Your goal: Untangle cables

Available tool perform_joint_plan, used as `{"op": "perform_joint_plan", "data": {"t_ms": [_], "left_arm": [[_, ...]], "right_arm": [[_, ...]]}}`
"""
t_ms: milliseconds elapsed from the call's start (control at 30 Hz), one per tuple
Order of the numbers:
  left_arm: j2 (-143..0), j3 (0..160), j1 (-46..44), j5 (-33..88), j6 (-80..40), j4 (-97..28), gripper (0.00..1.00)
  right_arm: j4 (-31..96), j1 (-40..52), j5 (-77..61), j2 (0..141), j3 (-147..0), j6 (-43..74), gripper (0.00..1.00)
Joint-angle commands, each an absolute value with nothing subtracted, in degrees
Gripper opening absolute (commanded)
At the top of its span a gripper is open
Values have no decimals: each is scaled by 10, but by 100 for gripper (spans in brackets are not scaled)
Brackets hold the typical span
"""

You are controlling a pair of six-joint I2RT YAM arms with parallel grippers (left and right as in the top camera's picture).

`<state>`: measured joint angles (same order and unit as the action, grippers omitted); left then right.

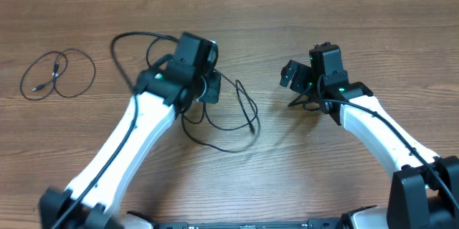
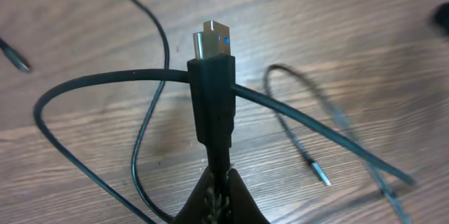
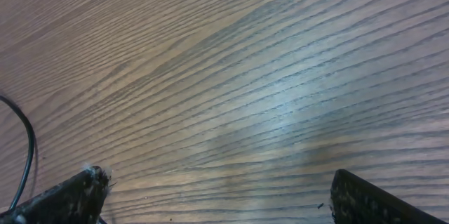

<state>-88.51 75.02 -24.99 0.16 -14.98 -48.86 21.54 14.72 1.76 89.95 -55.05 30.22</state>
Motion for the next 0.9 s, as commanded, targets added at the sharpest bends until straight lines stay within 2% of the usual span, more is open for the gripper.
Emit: {"op": "perform_joint_plan", "data": {"t_ms": [0, 600, 867], "left_arm": [[-926, 761, -248, -4, -142, -489, 4], [-1057, 761, -246, -7, -150, -413, 4], [-1092, 761, -220, -55, -150, -381, 4]], "right_arm": [[211, 149, 23, 899, -551, 303, 100], [211, 149, 23, 899, -551, 303, 100], [211, 149, 23, 899, -551, 303, 100]]}}
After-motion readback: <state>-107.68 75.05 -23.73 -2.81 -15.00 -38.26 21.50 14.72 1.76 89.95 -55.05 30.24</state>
